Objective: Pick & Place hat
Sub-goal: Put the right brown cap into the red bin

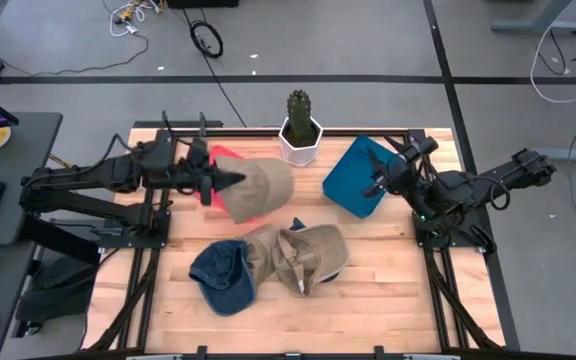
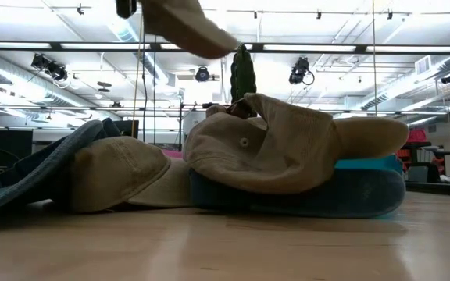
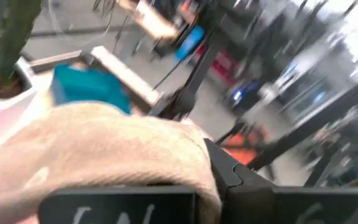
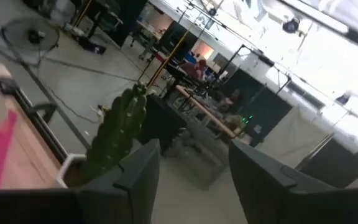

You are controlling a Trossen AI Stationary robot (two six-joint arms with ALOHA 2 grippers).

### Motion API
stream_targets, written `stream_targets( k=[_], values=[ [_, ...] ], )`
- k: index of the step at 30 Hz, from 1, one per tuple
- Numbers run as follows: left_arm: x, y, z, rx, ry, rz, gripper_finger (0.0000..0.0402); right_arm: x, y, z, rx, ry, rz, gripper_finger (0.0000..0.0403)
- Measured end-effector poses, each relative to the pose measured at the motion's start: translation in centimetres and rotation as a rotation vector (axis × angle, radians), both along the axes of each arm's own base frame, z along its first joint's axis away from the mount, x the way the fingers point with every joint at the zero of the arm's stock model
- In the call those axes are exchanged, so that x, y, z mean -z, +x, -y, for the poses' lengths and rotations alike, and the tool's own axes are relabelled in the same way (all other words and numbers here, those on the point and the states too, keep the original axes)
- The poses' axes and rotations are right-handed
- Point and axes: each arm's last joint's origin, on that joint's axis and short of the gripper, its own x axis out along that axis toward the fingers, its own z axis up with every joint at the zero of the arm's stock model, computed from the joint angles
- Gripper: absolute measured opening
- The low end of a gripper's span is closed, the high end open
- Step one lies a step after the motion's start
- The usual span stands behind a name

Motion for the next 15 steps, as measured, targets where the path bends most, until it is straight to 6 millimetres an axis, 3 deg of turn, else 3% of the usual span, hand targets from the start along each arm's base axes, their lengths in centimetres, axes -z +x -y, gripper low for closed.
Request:
stream_targets(
  k=[15],
  values=[
    [3.0, -0.6, -2.2, 0.078, 0.222, -0.342, 0.0005, 0.3, 0.0, -0.5, -0.041, 0.125, 0.183, 0.019]
  ],
)
